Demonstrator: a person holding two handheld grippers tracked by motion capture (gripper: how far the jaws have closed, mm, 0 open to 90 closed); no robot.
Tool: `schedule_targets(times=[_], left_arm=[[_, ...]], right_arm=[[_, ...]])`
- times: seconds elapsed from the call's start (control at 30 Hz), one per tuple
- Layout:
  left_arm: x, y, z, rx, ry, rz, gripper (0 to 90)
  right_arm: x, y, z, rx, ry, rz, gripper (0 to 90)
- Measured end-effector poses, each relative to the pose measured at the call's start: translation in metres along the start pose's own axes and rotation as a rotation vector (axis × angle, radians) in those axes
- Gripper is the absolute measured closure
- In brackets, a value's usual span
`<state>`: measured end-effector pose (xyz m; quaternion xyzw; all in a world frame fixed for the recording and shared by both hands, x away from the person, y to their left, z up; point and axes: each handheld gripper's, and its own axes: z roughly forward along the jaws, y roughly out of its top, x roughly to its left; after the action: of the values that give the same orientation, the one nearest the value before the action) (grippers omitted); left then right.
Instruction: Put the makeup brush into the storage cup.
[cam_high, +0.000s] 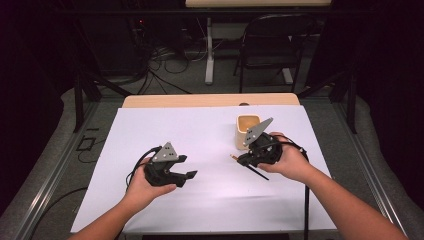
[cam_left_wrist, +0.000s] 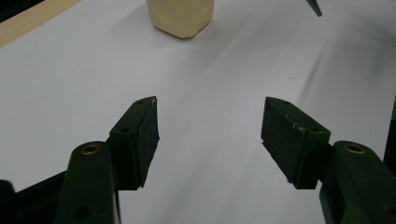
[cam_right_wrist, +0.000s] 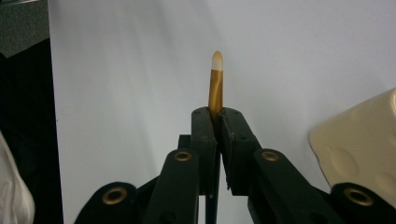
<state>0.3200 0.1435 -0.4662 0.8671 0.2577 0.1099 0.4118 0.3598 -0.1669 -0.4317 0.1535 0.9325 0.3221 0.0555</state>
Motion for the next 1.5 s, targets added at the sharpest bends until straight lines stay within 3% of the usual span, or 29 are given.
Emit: schedule_targets(times=[0.3, 0.7, 1.5], left_arm=[[-0.002, 0.003, 0.002, -0.01, -0.007, -0.003, 36.8], [-0.008, 0.009, 0.007, -0.025, -0.025, 0.005, 36.9], [-0.015, 0.02, 0.021, -0.048, -0.047, -0.003, 36.9]], right_arm=[[0.002, -0.001, 0.0, -0.075, -0.02, 0.005, 84.3], [0.002, -0.004, -0.003, -0.159, -0.037, 0.046, 84.3], [-0.005, -0.011, -0.021, -0.351, -0.134, 0.128, 84.3]])
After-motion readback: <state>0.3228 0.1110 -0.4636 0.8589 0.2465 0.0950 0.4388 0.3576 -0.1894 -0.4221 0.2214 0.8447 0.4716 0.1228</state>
